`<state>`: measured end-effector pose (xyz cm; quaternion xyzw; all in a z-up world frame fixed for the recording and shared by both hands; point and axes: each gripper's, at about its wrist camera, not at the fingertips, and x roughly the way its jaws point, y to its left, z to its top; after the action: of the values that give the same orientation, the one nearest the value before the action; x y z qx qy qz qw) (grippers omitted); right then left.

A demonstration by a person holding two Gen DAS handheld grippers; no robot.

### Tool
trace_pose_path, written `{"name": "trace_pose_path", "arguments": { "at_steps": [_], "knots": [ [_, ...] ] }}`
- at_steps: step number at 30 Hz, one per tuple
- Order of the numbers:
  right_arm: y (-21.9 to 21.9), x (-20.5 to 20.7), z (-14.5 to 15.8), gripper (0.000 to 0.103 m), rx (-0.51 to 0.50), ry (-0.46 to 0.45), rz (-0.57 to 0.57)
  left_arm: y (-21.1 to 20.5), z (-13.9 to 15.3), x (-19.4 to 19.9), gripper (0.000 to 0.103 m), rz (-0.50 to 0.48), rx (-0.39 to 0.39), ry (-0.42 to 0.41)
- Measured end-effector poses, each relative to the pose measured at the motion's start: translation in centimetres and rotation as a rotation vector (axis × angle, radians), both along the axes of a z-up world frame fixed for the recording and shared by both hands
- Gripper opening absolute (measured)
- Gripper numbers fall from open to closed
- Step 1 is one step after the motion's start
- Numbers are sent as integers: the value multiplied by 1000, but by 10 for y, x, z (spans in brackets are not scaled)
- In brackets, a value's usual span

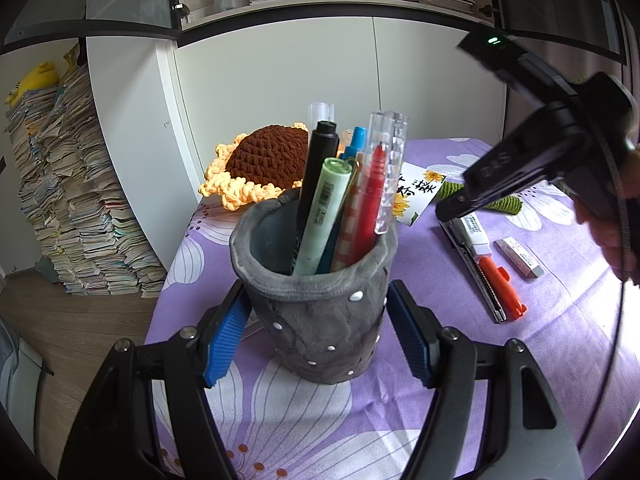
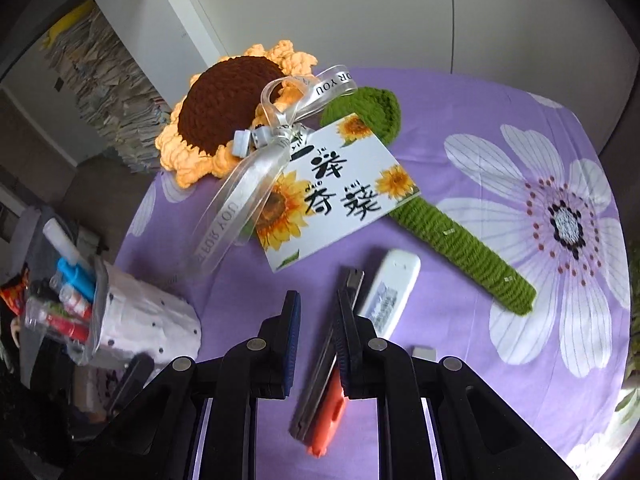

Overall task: Organize stationery
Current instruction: 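Move the right gripper back and grasp the black-and-orange utility knife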

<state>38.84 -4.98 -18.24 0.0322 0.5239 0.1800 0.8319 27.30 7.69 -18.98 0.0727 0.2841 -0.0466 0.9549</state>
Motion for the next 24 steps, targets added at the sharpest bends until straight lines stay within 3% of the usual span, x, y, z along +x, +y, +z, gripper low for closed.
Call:
{"name": "trace_pose_path", "arguments": {
  "at_steps": [7, 11, 14, 16, 17, 24],
  "knots": [
    [7, 28, -21, 17, -118, 67, -49, 2, 0, 2, 69, -5, -15, 12],
    [8, 30, -24, 35, -151, 81, -63, 2, -1, 3, 69, -6, -19, 17],
    [12, 30, -26, 35, -168, 75, -46, 1, -1, 3, 69, -6, -13, 16],
    [20, 28, -25, 29, -193, 59, -31, 0, -1, 3, 69, -5, -13, 16],
    [23, 26, -24, 16, -203, 52, -25, 0, -1, 2, 69, -5, -13, 16],
    [19, -4, 4, 12, -103, 4, 12, 0, -1, 2, 69, -5, -11, 16]
  ]
}}
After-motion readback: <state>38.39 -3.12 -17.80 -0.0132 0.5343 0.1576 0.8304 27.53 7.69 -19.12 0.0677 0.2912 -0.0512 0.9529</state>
